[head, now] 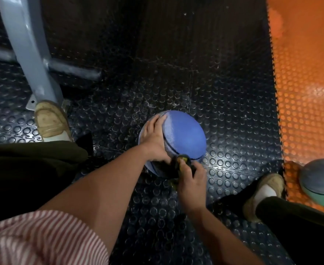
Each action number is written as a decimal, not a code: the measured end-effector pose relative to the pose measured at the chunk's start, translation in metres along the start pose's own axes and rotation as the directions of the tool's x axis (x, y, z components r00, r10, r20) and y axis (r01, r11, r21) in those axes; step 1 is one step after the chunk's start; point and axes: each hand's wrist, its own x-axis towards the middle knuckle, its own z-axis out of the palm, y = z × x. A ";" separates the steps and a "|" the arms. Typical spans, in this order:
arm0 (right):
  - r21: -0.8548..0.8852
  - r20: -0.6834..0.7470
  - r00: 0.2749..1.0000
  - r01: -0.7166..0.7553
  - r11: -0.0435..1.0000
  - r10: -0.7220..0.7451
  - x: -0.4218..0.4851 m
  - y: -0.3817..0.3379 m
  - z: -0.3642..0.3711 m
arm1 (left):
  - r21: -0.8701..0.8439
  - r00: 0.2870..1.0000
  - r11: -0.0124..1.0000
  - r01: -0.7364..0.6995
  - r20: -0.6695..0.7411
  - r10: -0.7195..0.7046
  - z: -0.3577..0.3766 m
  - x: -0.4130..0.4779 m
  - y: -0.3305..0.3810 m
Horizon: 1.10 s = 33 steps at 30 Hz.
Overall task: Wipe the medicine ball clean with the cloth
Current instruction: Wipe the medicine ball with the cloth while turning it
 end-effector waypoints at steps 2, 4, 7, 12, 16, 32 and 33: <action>0.084 0.039 0.999 -0.012 0.996 0.009 -0.012 0.002 -0.001 | 0.008 1.000 1.000 -0.001 -0.004 0.001 -0.001 0.000 0.000; 0.159 -0.057 0.992 -0.100 0.982 0.111 0.003 -0.002 -0.011 | 0.015 1.000 1.000 0.015 -0.021 -0.015 0.001 -0.002 0.000; 0.180 -0.204 0.969 -0.101 0.978 0.138 0.056 -0.015 -0.030 | -0.002 0.999 1.000 0.017 -0.045 -0.017 0.006 -0.005 0.002; 0.019 -0.151 0.972 -0.182 0.983 0.183 0.081 -0.030 -0.024 | -0.027 0.998 1.000 -0.001 -0.066 -0.001 0.005 -0.005 0.003; 0.025 -0.030 0.995 -0.093 0.995 0.093 0.026 -0.019 -0.015 | -0.013 1.000 1.000 0.020 -0.005 -0.020 -0.003 -0.001 0.000; -0.216 0.068 0.987 0.158 0.963 -0.147 0.035 -0.030 -0.031 | -0.096 0.998 0.994 0.059 -0.032 -0.062 0.001 -0.004 -0.004; -0.212 0.067 0.984 0.174 0.962 -0.164 0.027 -0.024 -0.029 | -0.097 0.997 0.993 0.071 -0.018 -0.073 0.001 -0.004 -0.003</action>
